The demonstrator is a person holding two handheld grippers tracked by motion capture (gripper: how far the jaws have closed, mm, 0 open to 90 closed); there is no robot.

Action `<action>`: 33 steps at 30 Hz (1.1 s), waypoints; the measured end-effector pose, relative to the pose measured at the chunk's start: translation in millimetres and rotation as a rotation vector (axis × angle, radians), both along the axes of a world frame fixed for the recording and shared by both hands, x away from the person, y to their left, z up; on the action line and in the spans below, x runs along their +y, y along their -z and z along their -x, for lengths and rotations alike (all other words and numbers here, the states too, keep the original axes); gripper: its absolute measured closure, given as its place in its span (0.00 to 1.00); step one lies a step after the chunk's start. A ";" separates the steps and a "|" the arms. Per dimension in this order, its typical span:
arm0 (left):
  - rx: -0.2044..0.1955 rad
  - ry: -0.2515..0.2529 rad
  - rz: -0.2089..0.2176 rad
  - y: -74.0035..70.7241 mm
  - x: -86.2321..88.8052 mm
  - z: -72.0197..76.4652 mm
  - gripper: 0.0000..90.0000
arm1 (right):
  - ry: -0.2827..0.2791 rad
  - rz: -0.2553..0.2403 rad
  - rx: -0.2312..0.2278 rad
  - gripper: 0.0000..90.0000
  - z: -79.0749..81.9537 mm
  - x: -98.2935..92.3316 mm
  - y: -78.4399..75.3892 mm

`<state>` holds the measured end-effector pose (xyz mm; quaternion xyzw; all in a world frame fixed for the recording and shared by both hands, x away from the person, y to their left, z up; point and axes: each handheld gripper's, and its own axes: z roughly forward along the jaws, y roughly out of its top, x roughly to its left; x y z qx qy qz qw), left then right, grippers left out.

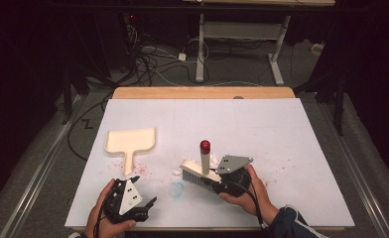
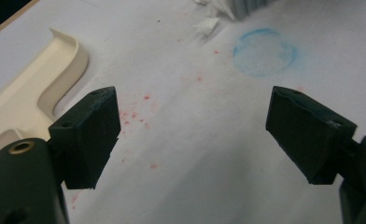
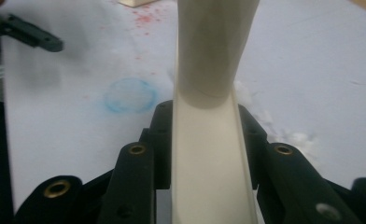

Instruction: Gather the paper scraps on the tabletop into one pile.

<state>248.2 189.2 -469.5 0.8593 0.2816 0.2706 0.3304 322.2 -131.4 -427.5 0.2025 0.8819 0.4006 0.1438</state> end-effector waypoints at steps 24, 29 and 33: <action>0.012 0.015 -0.011 2.2 -4.1 -1.4 0.19 | -0.012 -0.007 -0.027 0.75 42.3 -114.5 -44.7; 0.022 0.027 -0.019 3.3 -6.3 -2.4 0.19 | -0.019 0.064 0.013 0.75 47.2 -121.0 -31.3; 0.026 0.034 -0.023 4.0 -7.7 -3.0 0.19 | -0.025 0.100 0.031 0.75 42.0 -113.3 -16.7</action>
